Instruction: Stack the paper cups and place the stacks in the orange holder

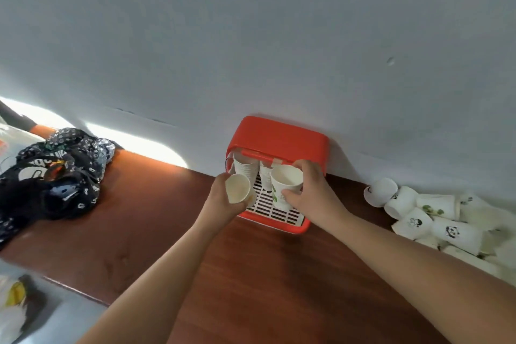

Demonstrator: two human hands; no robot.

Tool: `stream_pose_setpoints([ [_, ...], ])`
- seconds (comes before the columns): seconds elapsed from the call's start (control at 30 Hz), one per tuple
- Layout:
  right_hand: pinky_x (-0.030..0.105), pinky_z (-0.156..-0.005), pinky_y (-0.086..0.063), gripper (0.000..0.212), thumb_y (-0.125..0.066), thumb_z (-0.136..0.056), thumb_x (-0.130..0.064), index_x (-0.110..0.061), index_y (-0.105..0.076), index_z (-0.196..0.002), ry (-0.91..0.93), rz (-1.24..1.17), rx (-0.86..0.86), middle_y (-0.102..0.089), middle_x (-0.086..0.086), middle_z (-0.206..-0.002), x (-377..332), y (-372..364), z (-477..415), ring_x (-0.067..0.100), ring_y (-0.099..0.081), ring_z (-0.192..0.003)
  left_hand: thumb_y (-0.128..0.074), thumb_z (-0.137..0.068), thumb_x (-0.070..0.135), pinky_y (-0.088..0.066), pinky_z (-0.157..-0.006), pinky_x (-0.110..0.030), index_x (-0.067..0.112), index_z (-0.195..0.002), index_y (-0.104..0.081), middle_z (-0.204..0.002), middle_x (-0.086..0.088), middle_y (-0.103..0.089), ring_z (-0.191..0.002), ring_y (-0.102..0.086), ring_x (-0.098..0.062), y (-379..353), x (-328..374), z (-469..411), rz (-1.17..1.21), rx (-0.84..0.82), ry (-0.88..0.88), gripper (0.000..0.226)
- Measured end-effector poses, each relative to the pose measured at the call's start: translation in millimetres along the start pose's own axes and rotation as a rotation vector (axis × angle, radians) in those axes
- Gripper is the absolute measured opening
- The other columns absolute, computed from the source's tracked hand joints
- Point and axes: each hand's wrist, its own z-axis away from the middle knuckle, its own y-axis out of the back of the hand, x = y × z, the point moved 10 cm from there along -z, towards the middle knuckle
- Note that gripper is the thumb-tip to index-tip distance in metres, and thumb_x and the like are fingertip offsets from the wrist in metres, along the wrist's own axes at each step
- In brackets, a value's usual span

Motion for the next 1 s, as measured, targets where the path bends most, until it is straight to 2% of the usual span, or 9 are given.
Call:
stream_pose_setpoints([
  [0.1,0.038,-0.099,-0.045,0.060,-0.071,-0.082,-0.029,-0.024,-0.040,-0.133,-0.016,0.045,0.006,-0.039,0.001,-0.134,3.4,-23.2,-8.7,0.018,-0.038,-0.124,-0.084,-0.075,0.042,-0.041,-0.090,-0.024,0.014,-0.141,-0.038,-0.130,0.004,-0.045,-0.115,-0.047,-0.011,-13.8,-6.0,-24.6,-0.126,-0.101,-0.079,0.085],
  [0.2,0.037,-0.096,-0.047,0.061,-0.072,-0.083,-0.025,-0.017,-0.041,-0.135,-0.004,0.112,0.049,-0.034,0.004,-0.136,4.4,-32.4,-7.8,0.013,-0.027,-0.122,-0.082,-0.076,0.048,-0.050,-0.095,-0.044,0.019,-0.140,-0.034,-0.144,-0.006,-0.045,-0.123,-0.052,-0.025,-29.1,-13.7,-41.8,-0.274,-0.178,-0.153,0.085],
  [0.3,0.037,-0.085,-0.056,0.062,-0.075,-0.081,-0.029,-0.012,-0.044,-0.131,0.144,0.214,0.113,-0.039,0.006,-0.128,-11.1,-36.7,-0.7,0.020,-0.041,-0.118,-0.083,-0.075,0.037,-0.053,-0.092,-0.052,0.018,-0.139,-0.036,-0.151,-0.007,-0.038,-0.127,-0.052,-0.034,-44.5,-28.4,-48.2,-0.395,-0.230,-0.188,0.081],
  [0.43,0.040,-0.085,-0.056,0.066,-0.073,-0.083,-0.031,-0.018,-0.035,-0.135,0.145,0.201,0.078,-0.036,0.003,-0.132,-10.4,-53.3,4.7,0.024,-0.052,-0.116,-0.082,-0.079,0.033,-0.044,-0.102,-0.048,0.010,-0.148,-0.036,-0.154,-0.011,-0.036,-0.136,-0.042,-0.033,-51.9,-45.2,-51.8,-0.380,-0.256,-0.154,0.086],
  [0.57,0.037,-0.098,-0.049,0.072,-0.071,-0.085,-0.033,-0.018,-0.032,-0.143,0.032,0.144,0.056,-0.031,0.004,-0.144,6.0,-61.2,1.1,0.023,-0.046,-0.126,-0.082,-0.077,0.045,-0.040,-0.109,-0.044,0.014,-0.153,-0.030,-0.158,-0.008,-0.030,-0.143,-0.036,-0.025,-47.4,-51.0,-54.1,-0.315,-0.306,-0.178,0.098],
  [0.67,0.032,-0.101,-0.045,0.071,-0.072,-0.083,-0.032,-0.018,-0.035,-0.141,-0.001,0.040,0.070,-0.034,-0.001,-0.140,5.3,-65.2,-2.3,0.014,-0.040,-0.128,-0.079,-0.075,0.053,-0.040,-0.113,-0.039,0.022,-0.153,-0.030,-0.160,0.000,-0.030,-0.143,-0.036,-0.016,-42.3,-60.9,-55.5,-0.271,-0.374,-0.133,0.097],
  [0.83,0.022,-0.098,-0.042,0.069,-0.074,-0.084,-0.034,-0.020,-0.037,-0.140,-0.018,-0.043,0.082,-0.034,-0.008,-0.137,-11.5,-83.0,-15.7,0.005,-0.041,-0.124,-0.053,-0.100,0.038,-0.046,-0.093,-0.025,0.021,-0.133,-0.057,-0.124,0.004,-0.064,-0.113,-0.060,-0.010,-11.5,-64.3,-53.6,-0.069,-0.236,0.003,0.037],
  [0.93,0.023,-0.092,-0.047,0.067,-0.073,-0.083,-0.033,-0.015,-0.039,-0.137,0.043,0.048,0.067,-0.035,-0.005,-0.134,-21.5,-99.6,-24.3,0.012,-0.049,-0.117,-0.045,-0.103,0.045,-0.049,-0.096,-0.031,0.028,-0.123,-0.064,-0.114,0.013,-0.068,-0.108,-0.063,-0.007,-0.4,-65.8,-48.9,0.048,-0.210,0.040,0.032],
  [1.0,0.028,-0.089,-0.049,0.070,-0.074,-0.083,-0.032,-0.014,-0.037,-0.140,0.062,0.146,0.013,-0.035,0.001,-0.135,-19.4,-113.0,-28.6,0.018,-0.053,-0.114,-0.047,-0.100,0.052,-0.049,-0.098,-0.027,0.033,-0.126,-0.062,-0.116,0.018,-0.068,-0.109,-0.063,0.000,-2.0,-65.3,-48.9,0.114,-0.235,0.056,0.035],
])
